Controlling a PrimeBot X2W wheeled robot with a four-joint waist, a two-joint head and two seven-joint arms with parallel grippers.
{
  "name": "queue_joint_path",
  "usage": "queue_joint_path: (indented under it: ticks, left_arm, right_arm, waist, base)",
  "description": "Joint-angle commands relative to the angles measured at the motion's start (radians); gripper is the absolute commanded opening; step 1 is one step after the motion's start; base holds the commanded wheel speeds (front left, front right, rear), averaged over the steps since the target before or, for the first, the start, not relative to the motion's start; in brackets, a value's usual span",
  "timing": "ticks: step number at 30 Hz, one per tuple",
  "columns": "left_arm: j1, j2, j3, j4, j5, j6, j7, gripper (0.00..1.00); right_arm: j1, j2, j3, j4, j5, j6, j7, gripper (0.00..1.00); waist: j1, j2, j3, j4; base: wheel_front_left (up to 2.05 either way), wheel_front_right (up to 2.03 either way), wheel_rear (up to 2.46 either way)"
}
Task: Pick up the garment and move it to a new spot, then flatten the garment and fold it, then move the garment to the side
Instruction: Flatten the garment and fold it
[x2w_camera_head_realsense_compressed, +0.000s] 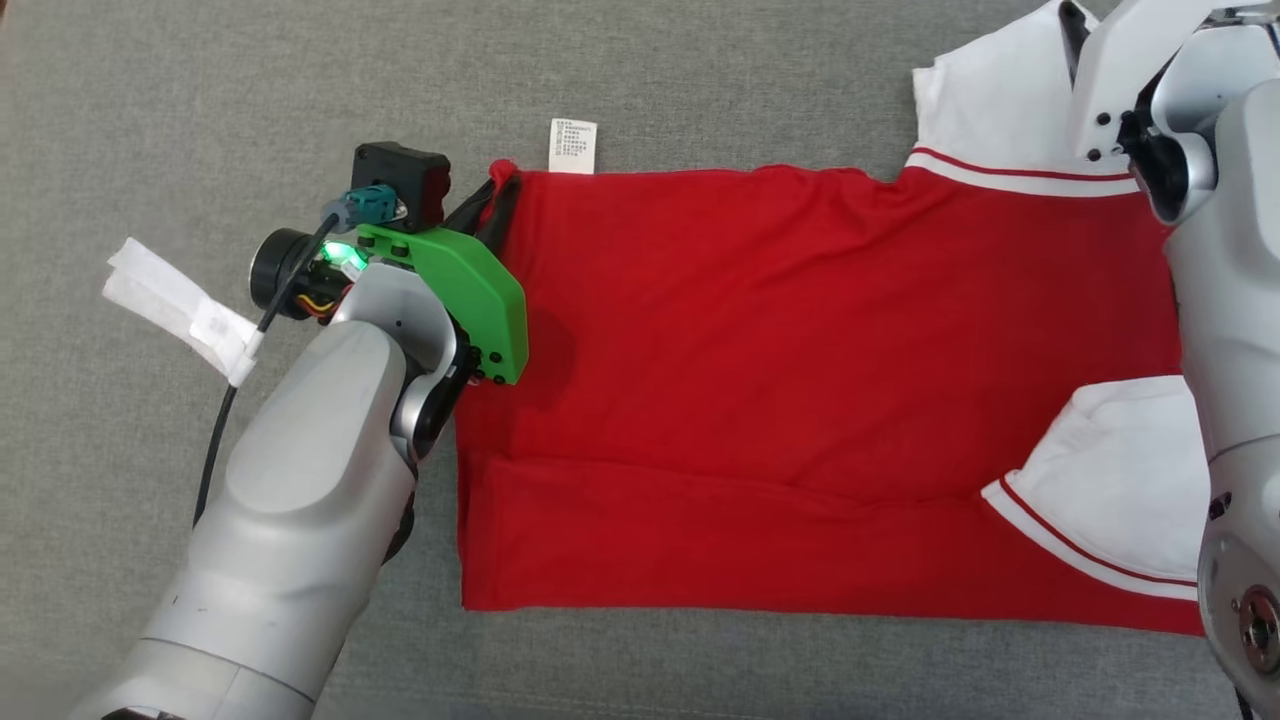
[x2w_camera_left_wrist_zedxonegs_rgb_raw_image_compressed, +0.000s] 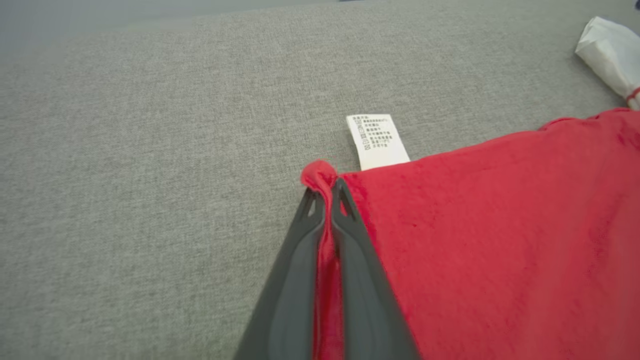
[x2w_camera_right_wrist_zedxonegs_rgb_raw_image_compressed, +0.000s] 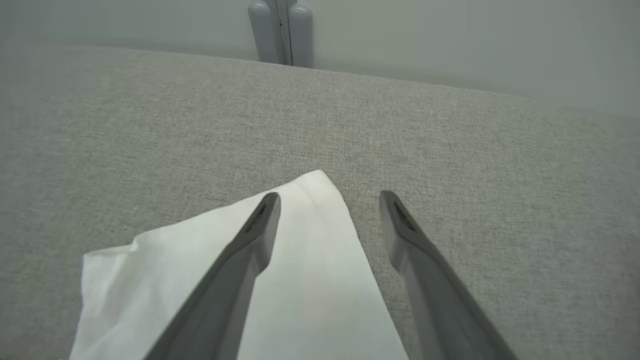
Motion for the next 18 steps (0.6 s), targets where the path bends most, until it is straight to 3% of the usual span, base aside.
queue_joint_path:
  ticks: [1,9,10,11,13,14,18]
  left_arm:
    - [-0.02,-0.008,0.0,0.004,-0.002,-0.005,-0.009,0.0]
    - [-0.037,-0.019,-0.003,0.027,-0.014,-0.008,-0.033,0.0]
    - [-0.038,-0.019,-0.004,0.03,-0.016,-0.008,-0.035,0.0]
    - [-0.039,-0.019,-0.004,0.033,-0.018,-0.009,-0.037,0.0]
    - [-0.044,-0.017,-0.004,0.039,-0.019,-0.011,-0.039,0.0]
    - [-0.047,-0.015,-0.002,0.041,-0.02,-0.011,-0.039,0.0]
    - [-0.052,-0.005,0.003,0.051,-0.025,-0.009,-0.048,0.0]
  right_arm:
    - [-0.022,-0.009,-0.014,0.03,-0.021,-0.002,0.009,1.0]
    - [-0.081,-0.008,-0.064,0.167,-0.079,-0.002,0.05,1.0]
    - [-0.083,-0.007,-0.066,0.18,-0.081,-0.002,0.055,0.88]
    - [-0.087,-0.005,-0.07,0.193,-0.085,-0.002,0.058,0.48]
    - [-0.093,-0.008,-0.066,0.205,-0.097,-0.002,0.046,0.26]
    - [-0.097,-0.008,-0.065,0.211,-0.101,-0.002,0.039,0.0]
    - [-0.108,-0.006,-0.06,0.22,-0.118,-0.002,-0.015,0.0]
  waist:
    - [-0.0001,0.0,0.043,0.044]
    - [-0.0001,0.0,0.057,0.049]
    - [-0.0001,0.0,0.057,0.048]
    - [-0.0001,0.0,0.057,0.046]
    - [-0.0001,0.0,0.058,0.042]
    - [-0.0001,0.0,0.059,0.039]
    - [-0.0001,0.0,0.059,0.023]
  base:
    - [0.0,0.0,0.0]
    - [0.0,0.0,0.0]
    - [0.0,0.0,0.0]
    - [0.0,0.0,0.0]
    - [0.0,0.0,0.0]
    - [0.0,0.0,0.0]
    - [0.0,0.0,0.0]
